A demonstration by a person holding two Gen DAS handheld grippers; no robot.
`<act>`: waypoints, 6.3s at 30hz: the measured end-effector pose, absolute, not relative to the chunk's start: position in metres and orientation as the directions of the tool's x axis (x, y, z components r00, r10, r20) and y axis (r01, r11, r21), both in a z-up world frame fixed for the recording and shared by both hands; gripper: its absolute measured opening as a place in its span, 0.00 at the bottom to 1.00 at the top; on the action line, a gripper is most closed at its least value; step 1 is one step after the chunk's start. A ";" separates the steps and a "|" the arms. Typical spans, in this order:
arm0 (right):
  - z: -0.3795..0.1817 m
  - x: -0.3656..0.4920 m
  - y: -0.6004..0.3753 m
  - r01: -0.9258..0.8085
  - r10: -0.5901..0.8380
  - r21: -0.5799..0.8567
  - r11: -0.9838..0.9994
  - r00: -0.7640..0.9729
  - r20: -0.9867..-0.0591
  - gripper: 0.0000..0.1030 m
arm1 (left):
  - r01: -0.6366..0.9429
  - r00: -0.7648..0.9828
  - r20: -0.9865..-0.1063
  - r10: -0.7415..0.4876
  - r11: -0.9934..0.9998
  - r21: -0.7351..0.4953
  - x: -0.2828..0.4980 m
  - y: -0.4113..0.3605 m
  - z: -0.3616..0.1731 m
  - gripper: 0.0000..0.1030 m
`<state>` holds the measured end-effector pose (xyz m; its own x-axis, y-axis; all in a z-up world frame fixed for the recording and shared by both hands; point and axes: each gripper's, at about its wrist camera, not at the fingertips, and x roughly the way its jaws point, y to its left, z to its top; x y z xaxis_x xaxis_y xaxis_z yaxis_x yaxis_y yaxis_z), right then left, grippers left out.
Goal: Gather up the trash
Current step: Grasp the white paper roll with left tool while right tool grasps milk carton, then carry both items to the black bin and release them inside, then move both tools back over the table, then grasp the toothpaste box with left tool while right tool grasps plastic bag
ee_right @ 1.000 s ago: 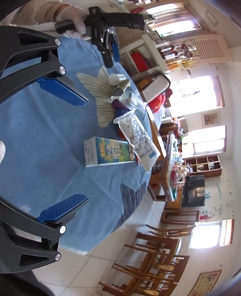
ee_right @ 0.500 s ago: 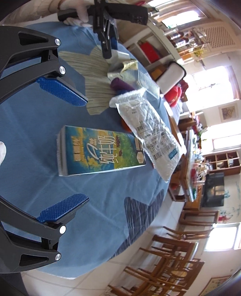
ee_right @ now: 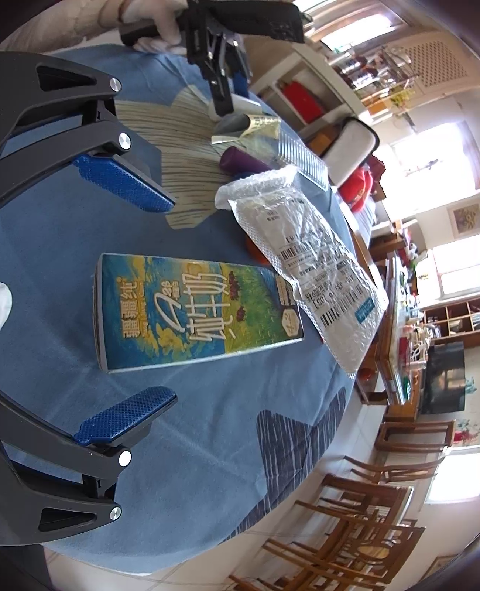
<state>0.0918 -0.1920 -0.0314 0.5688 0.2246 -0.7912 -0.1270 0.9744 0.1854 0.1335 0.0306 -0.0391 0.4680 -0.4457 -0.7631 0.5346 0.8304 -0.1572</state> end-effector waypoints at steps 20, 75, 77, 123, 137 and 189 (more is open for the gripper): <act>-0.010 0.044 -0.207 -0.122 0.243 0.215 0.969 0.635 -0.733 0.48 | 0.551 0.461 -0.741 -0.489 0.812 -0.193 0.096 0.034 -0.027 0.41; 0.055 -0.189 -0.369 0.046 0.069 0.168 0.985 0.784 -0.617 0.48 | 0.832 0.229 -0.553 -0.801 0.456 -0.316 -0.039 -0.192 0.013 0.22; 0.046 -0.210 -0.397 0.108 0.024 0.171 0.979 0.776 -0.630 0.48 | 0.857 0.171 -0.553 -0.815 0.400 -0.325 -0.047 -0.222 0.010 0.22; 0.001 -0.261 -0.483 0.371 -0.136 0.196 0.908 0.702 -0.699 0.75 | 0.961 0.032 -0.661 -0.749 0.205 -0.186 -0.132 -0.350 -0.022 0.80; 0.028 -0.179 -0.397 0.201 0.003 0.229 0.953 0.745 -0.668 0.95 | 0.904 0.229 -0.596 -0.770 0.395 -0.164 -0.096 -0.244 -0.002 0.90; -0.029 0.187 -0.230 -0.012 0.555 0.682 0.732 0.591 -0.586 0.57 | 0.017 0.609 -0.550 -0.571 0.703 -0.711 0.151 0.071 -0.039 0.82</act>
